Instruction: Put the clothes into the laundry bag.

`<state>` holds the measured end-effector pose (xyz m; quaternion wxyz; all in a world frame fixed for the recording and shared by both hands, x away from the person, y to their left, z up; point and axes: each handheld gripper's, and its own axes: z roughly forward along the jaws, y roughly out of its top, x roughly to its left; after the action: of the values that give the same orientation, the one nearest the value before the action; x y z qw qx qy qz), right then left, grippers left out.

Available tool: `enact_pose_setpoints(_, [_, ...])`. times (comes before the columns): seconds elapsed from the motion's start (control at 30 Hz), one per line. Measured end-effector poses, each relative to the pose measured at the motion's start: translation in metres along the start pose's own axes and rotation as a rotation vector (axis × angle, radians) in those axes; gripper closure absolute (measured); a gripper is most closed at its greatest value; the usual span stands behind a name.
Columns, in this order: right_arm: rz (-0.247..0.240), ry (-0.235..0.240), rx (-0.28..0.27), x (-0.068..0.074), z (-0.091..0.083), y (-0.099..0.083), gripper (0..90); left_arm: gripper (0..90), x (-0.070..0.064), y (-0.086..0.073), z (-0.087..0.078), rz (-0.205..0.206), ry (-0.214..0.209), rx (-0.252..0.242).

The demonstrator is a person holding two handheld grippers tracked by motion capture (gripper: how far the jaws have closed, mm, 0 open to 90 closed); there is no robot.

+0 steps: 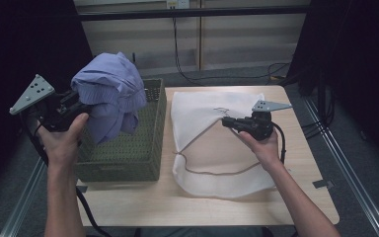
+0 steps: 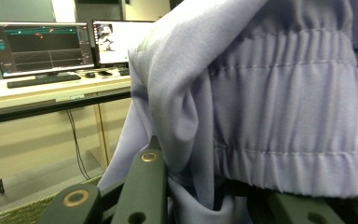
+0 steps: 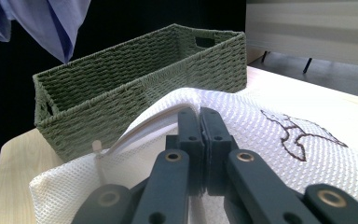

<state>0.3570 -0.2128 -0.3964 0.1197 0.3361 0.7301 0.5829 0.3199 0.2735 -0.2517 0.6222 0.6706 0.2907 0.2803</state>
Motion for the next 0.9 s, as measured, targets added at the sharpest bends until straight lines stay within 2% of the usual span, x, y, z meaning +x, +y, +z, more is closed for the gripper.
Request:
enact_pose_setpoints(0.03, [0.000, 0.000, 0.000, 0.000, 0.000, 0.000, 89.1, 74.3, -0.002, 0.000, 0.001, -0.005, 0.002, -0.007])
enact_pose_setpoints(0.13, [0.000, 0.000, 0.000, 0.000, 0.000, 0.000, 89.1, 74.2, -0.007, 0.003, 0.001, 0.018, -0.003, -0.008])
enact_pose_setpoints(0.3, [-0.001, -0.001, 0.000, 0.000, 0.000, 0.000, 89.1, 74.1, -0.017, 0.005, 0.004, 0.033, -0.036, -0.006])
enact_pose_setpoints(0.43, [-0.003, 0.000, 0.000, 0.001, 0.000, 0.000, 89.1, 74.1, -0.024, 0.006, 0.009, 0.030, -0.064, -0.007])
enact_pose_setpoints(0.47, [-0.005, 0.001, -0.001, 0.000, 0.000, 0.000, 89.1, 74.0, -0.024, 0.006, 0.010, 0.009, -0.083, -0.011])
enact_pose_setpoints(0.57, [-0.004, 0.001, 0.001, 0.000, 0.001, 0.000, 89.1, 73.9, -0.028, 0.007, 0.012, 0.010, -0.089, -0.003])
enact_pose_setpoints(0.6, [-0.005, -0.001, 0.002, 0.001, 0.001, 0.000, 89.1, 73.9, -0.030, 0.007, 0.013, 0.004, -0.104, -0.004])
enact_pose_setpoints(0.67, [-0.004, -0.001, 0.002, 0.001, 0.001, 0.000, 89.1, 73.9, -0.032, 0.007, 0.014, 0.020, -0.112, 0.005])
enact_pose_setpoints(0.7, [-0.004, -0.002, 0.002, 0.001, 0.001, 0.000, 89.1, 74.0, -0.034, 0.007, 0.015, 0.008, -0.118, 0.005])
enact_pose_setpoints(0.8, [-0.004, 0.002, 0.002, 0.001, 0.001, 0.000, 89.1, 73.9, -0.041, 0.008, 0.020, 0.011, -0.147, 0.009])
enact_pose_setpoints(0.9, [-0.005, 0.001, 0.003, 0.001, 0.001, 0.000, 89.1, 74.0, -0.046, 0.008, 0.023, 0.008, -0.157, 0.005])
